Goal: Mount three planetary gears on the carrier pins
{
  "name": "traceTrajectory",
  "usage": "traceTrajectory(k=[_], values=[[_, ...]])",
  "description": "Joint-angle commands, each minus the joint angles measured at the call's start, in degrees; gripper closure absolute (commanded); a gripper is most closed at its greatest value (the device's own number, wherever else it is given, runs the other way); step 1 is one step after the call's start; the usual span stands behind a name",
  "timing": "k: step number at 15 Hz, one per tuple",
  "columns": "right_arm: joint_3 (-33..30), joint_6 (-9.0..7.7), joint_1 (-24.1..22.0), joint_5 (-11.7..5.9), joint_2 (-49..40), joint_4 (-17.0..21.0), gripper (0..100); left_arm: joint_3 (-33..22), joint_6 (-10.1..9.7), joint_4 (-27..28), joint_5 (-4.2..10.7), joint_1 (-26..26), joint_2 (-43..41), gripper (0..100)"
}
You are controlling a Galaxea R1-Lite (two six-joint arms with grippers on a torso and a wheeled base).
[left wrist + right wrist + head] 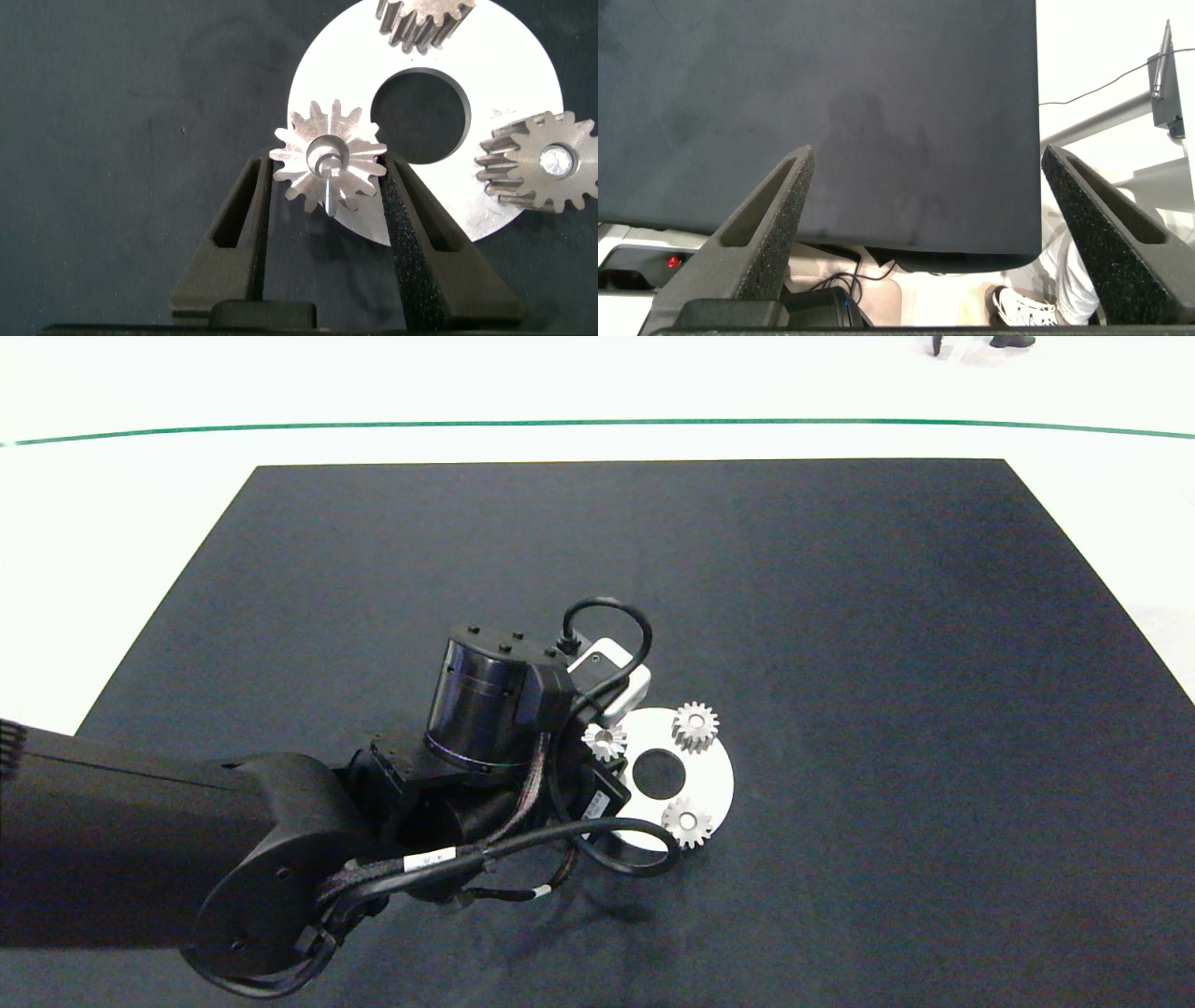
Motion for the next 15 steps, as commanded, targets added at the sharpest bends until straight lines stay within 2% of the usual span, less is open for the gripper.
traceTrajectory(k=[1,15], values=[[0.0,-0.09,0.0,-0.11,0.0,0.3,0,0.3,0.09,-0.4,0.16,0.1,-0.1,100],[0.0,-0.09,0.0,-0.11,0.0,0.3,0,1.0,0.00,-1.5,0.16,-0.4,0.0,100]])
